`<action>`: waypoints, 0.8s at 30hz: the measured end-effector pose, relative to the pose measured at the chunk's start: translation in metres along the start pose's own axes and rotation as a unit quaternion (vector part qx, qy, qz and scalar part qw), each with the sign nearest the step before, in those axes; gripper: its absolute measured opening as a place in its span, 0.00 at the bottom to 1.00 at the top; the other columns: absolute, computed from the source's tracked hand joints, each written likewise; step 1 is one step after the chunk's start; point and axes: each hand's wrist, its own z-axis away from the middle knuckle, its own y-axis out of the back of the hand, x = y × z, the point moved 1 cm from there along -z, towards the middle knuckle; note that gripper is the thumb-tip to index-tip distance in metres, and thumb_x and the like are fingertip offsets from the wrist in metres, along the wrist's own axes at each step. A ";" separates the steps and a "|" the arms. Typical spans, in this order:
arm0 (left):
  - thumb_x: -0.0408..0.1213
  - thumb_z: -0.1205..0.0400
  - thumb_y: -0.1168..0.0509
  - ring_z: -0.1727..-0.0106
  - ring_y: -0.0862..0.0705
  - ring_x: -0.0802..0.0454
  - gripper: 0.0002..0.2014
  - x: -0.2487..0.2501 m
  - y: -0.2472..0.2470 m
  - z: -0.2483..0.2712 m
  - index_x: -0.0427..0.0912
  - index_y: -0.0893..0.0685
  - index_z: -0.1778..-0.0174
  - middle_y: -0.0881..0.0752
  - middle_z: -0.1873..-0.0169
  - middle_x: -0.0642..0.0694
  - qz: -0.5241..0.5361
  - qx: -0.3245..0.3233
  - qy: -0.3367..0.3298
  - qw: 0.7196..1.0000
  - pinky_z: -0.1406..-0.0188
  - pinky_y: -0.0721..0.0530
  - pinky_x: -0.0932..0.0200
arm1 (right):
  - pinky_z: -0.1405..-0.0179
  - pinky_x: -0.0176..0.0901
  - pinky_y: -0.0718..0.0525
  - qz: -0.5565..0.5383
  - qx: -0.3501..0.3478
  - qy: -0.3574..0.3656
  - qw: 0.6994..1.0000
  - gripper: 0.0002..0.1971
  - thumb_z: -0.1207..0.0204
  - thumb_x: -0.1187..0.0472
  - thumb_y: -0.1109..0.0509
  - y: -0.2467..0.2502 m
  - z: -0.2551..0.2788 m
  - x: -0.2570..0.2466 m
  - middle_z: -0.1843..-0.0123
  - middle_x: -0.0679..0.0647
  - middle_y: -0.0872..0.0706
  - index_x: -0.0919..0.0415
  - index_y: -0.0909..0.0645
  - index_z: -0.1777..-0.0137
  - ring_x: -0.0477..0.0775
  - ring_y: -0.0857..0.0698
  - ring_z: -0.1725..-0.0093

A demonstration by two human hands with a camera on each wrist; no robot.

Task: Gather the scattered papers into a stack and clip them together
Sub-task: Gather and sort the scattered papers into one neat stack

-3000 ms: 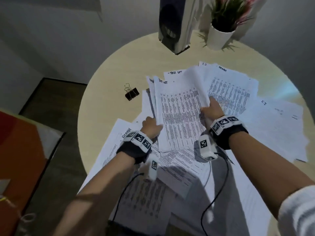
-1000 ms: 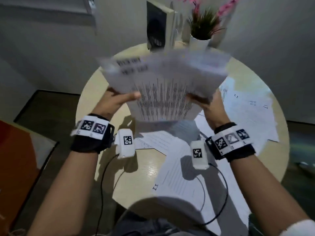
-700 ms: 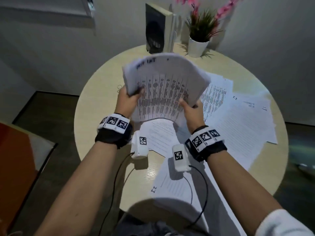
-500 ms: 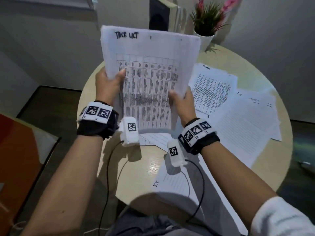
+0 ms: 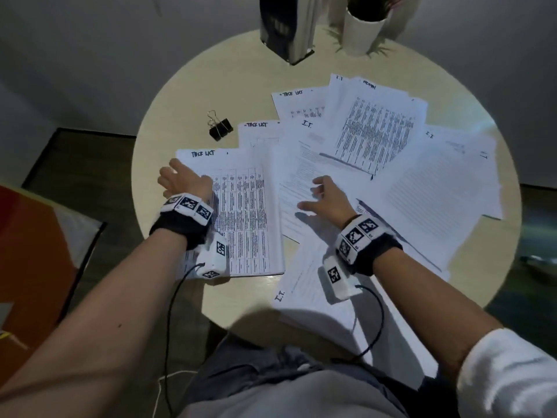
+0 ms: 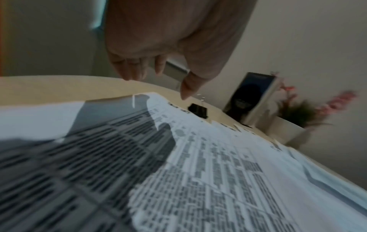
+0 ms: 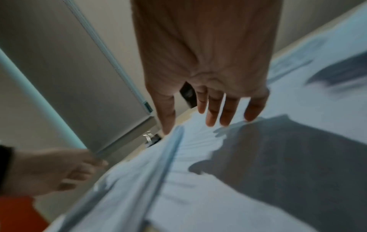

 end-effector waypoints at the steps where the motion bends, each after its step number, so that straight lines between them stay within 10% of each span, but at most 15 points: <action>1: 0.36 0.22 0.36 0.21 0.42 0.35 0.32 0.008 -0.005 0.004 0.34 0.42 0.23 0.41 0.22 0.33 -0.009 -0.019 -0.022 1.000 0.25 0.36 0.39 | 0.33 0.54 0.27 0.066 0.029 -0.012 0.997 0.37 0.36 0.52 0.21 0.013 0.002 0.008 0.33 0.59 0.24 0.59 0.33 0.30 0.60 0.26 0.32; 6: 0.48 0.25 0.32 0.20 0.46 0.32 0.44 0.047 -0.051 0.047 0.36 0.50 0.20 0.45 0.21 0.33 -0.082 -0.179 -0.078 0.977 0.26 0.36 0.37 | 0.38 0.62 0.20 0.258 -0.064 -0.027 0.964 0.50 0.49 0.45 0.16 0.032 0.024 0.039 0.32 0.59 0.26 0.58 0.37 0.29 0.63 0.22 0.35; 10: 0.44 0.28 0.31 0.22 0.44 0.32 0.46 0.050 -0.077 0.066 0.35 0.51 0.21 0.43 0.23 0.30 -0.200 -0.194 -0.088 0.956 0.28 0.33 0.40 | 0.55 0.47 0.20 0.340 -0.129 -0.029 0.931 0.33 0.38 0.62 0.22 0.016 0.034 0.055 0.43 0.61 0.18 0.62 0.30 0.34 0.63 0.17 0.44; 12: 0.42 0.27 0.31 0.24 0.40 0.32 0.41 0.054 -0.078 0.063 0.33 0.47 0.24 0.40 0.25 0.30 -0.218 -0.170 -0.086 0.957 0.30 0.32 0.42 | 0.62 0.40 0.26 0.337 -0.139 -0.025 0.931 0.10 0.36 0.67 0.27 0.015 0.034 0.057 0.52 0.60 0.16 0.60 0.20 0.54 0.60 0.17 0.48; 14: 0.40 0.24 0.33 0.26 0.35 0.32 0.35 0.059 -0.073 0.053 0.31 0.42 0.26 0.35 0.27 0.30 -0.204 -0.161 -0.075 0.963 0.30 0.30 0.43 | 0.62 0.39 0.30 0.296 -0.109 -0.033 0.948 0.12 0.32 0.66 0.29 0.030 0.026 0.057 0.60 0.57 0.20 0.55 0.28 0.72 0.58 0.18 0.52; 21: 0.29 0.19 0.44 0.63 0.25 0.40 0.20 0.057 -0.041 0.014 0.28 0.33 0.30 0.26 0.33 0.28 -0.065 -0.194 -0.044 0.978 0.69 0.27 0.55 | 0.52 0.48 0.22 -0.025 0.220 -0.166 0.961 0.17 0.25 0.65 0.33 0.083 -0.018 0.048 0.39 0.72 0.17 0.75 0.23 0.39 0.68 0.17 0.40; 24: 0.30 0.19 0.44 0.46 0.20 0.35 0.23 0.056 -0.040 0.011 0.30 0.37 0.28 0.28 0.31 0.29 -0.055 -0.198 -0.042 0.978 0.57 0.25 0.53 | 0.36 0.56 0.24 -0.051 0.235 -0.228 0.943 0.26 0.26 0.60 0.32 0.061 -0.026 0.038 0.30 0.71 0.26 0.73 0.31 0.32 0.70 0.25 0.32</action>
